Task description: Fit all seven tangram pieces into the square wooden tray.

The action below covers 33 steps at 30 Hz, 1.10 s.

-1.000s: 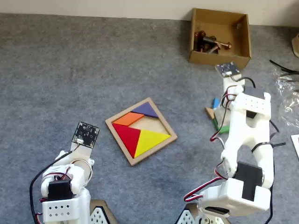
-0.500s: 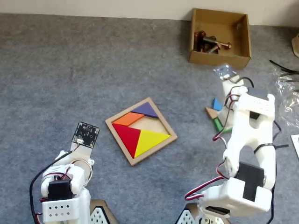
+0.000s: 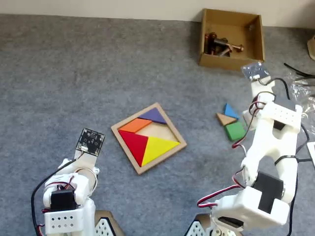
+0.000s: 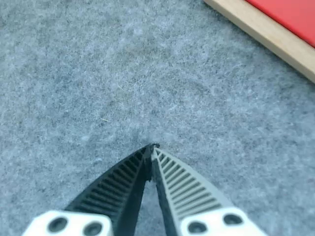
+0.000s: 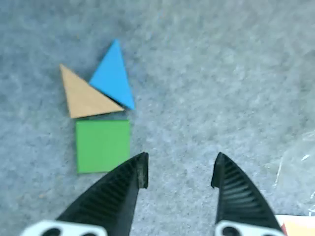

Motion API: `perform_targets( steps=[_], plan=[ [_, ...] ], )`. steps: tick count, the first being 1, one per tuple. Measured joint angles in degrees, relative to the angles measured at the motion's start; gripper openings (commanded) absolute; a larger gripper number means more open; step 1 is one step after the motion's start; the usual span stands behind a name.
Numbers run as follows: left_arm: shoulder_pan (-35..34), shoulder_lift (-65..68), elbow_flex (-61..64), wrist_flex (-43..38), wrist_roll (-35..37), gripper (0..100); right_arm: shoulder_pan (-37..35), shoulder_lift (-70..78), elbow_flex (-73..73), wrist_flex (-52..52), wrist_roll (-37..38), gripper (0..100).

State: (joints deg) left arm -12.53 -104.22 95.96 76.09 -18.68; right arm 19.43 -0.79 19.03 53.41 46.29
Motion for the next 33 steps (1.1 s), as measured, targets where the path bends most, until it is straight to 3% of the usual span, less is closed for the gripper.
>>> perform_targets(
  steps=[7,13,21,33],
  plan=[
    [0.0,0.0,0.0,0.0,0.0,1,-0.18,0.0,0.0,2.64,0.0,21.1],
    [0.0,0.0,0.0,0.0,0.0,1,-4.92,0.44,-3.96,7.47,0.0,21.1],
    [0.0,0.0,0.0,0.0,0.0,1,-8.88,7.65,-10.73,8.0,-12.04,21.1],
    [0.0,0.0,0.0,0.0,0.0,1,-12.13,19.08,-21.27,13.27,-12.84,21.1]
  ],
)
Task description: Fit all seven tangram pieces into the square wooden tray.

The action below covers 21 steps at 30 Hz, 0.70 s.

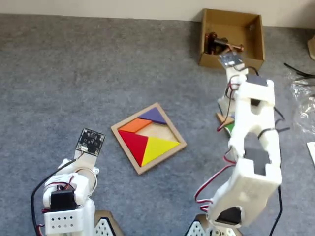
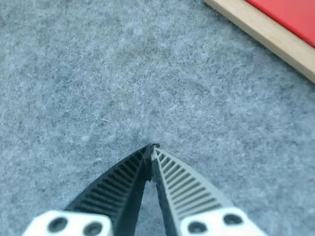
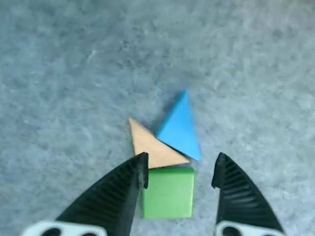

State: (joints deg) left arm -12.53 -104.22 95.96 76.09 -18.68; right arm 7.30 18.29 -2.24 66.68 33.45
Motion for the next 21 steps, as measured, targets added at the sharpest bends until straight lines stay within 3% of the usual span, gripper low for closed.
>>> perform_targets(
  steps=[21],
  plan=[
    [0.0,0.0,0.0,0.0,0.0,1,0.09,26.11,-44.57,26.55,-0.18,21.2]
  ],
)
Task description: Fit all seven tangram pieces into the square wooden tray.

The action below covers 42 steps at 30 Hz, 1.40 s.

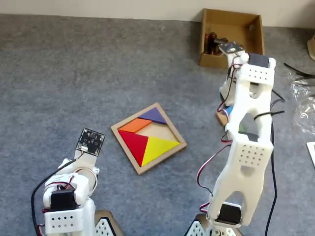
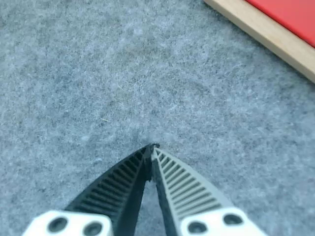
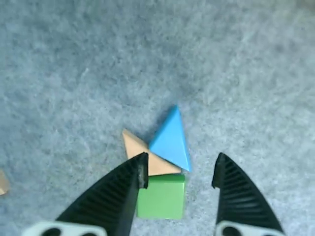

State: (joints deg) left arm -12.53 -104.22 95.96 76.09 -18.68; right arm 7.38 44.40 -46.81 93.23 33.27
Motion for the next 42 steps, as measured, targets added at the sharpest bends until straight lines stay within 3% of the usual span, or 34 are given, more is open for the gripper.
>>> perform_targets(
  steps=[12,42],
  plan=[
    [0.0,0.0,0.0,0.0,0.0,1,-0.79,7.56,-10.81,3.34,4.84,21.3],
    [0.0,0.0,0.0,0.0,0.0,1,1.32,12.75,-11.43,6.51,14.24,21.0]
  ],
)
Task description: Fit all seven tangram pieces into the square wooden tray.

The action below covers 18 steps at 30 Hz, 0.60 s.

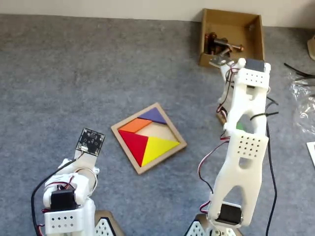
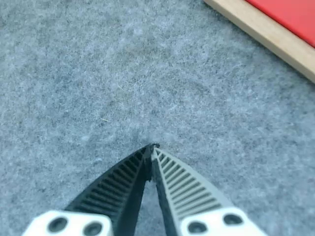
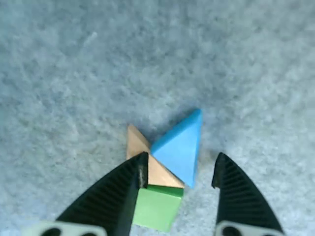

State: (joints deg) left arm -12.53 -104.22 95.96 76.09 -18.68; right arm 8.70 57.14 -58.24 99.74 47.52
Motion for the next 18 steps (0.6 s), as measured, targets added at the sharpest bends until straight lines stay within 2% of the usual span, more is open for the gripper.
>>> perform_targets(
  steps=[7,18],
  plan=[
    [0.0,0.0,0.0,0.0,0.0,1,0.79,0.0,0.0,0.0,3.16,21.0],
    [0.0,0.0,0.0,0.0,0.0,1,1.14,0.0,0.0,0.0,3.16,20.9]
  ],
)
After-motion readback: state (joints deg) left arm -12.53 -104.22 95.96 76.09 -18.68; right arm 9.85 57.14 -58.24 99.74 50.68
